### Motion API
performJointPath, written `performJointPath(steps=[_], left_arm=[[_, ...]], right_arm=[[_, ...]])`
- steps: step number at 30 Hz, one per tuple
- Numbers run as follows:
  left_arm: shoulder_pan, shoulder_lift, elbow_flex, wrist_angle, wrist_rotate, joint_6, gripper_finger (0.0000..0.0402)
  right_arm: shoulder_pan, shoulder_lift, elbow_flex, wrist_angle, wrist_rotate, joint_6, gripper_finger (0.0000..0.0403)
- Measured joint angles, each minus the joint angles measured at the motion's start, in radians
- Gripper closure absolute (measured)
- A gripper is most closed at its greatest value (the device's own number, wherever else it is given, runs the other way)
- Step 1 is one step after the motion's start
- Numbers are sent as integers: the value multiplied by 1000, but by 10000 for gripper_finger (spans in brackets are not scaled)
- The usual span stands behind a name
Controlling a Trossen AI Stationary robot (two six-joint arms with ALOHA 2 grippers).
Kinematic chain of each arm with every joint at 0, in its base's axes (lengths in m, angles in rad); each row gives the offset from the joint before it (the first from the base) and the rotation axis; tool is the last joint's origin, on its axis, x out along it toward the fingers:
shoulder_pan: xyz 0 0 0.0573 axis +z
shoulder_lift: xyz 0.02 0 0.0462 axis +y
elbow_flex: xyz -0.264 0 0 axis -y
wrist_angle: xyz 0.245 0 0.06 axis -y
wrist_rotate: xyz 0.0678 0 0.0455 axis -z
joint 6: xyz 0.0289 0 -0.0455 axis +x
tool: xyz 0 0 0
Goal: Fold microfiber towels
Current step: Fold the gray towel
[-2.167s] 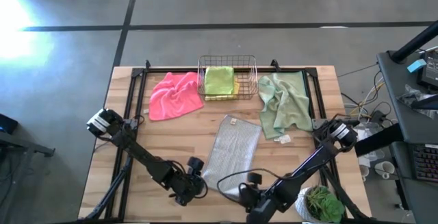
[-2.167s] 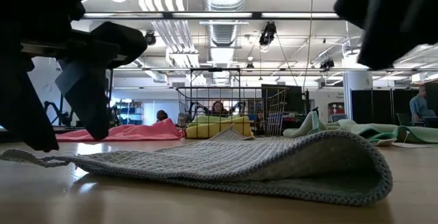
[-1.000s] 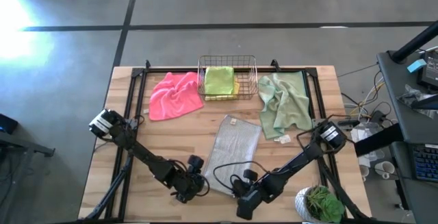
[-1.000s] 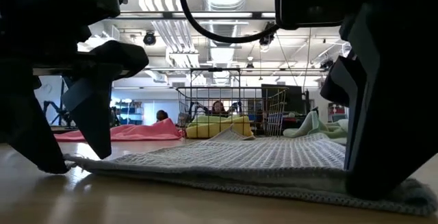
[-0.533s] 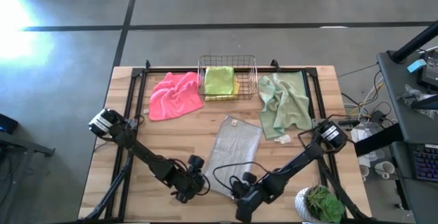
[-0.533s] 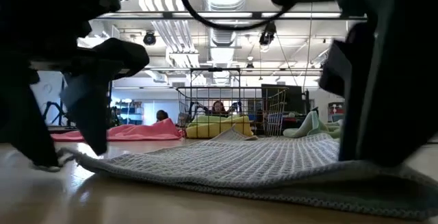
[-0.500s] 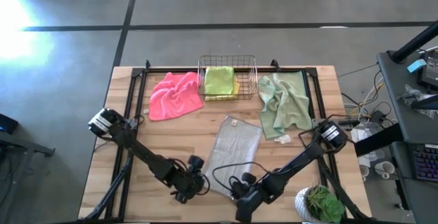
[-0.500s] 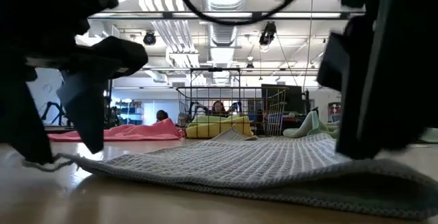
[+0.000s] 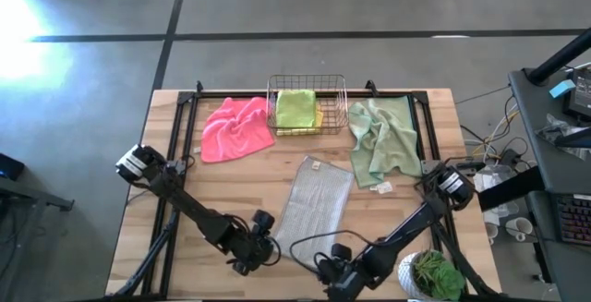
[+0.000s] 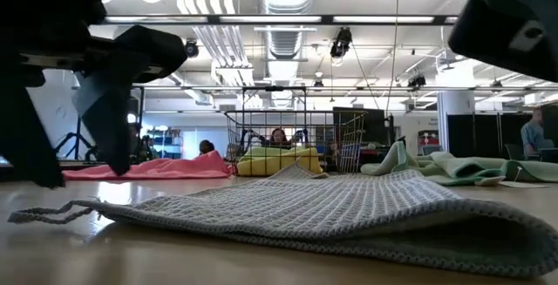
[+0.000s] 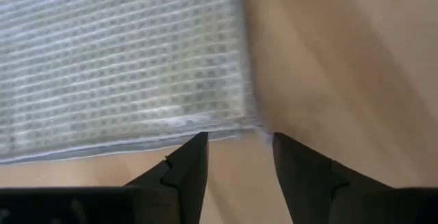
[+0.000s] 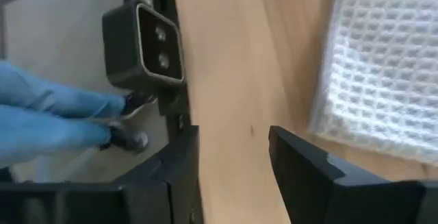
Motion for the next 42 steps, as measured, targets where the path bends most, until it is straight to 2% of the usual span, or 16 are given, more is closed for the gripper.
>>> performJointPath(steps=[2, 7, 14, 22, 33, 37, 42], left_arm=[[0, 4, 0, 2, -33, 0, 253], [-2, 20, 0, 32, -16, 16, 253], [-4, 58, 0, 56, -11, 46, 253], [-3, 73, -2, 66, -81, 46, 253], [27, 75, -26, 143, -82, 46, 254], [47, 75, -29, 142, -82, 47, 275], [57, 75, -29, 146, -45, 77, 338]], right_arm=[[6, 0, 0, 0, 48, -13, 240], [8, 8, -2, -19, 135, -81, 248], [-3, 60, -4, -25, 142, -121, 256], [-10, 86, -3, -73, 190, -80, 268], [-16, 97, -6, -111, 213, 16, 269], [-16, 97, -6, -112, 216, 38, 272], [-18, 97, -7, -114, 217, 73, 275]])
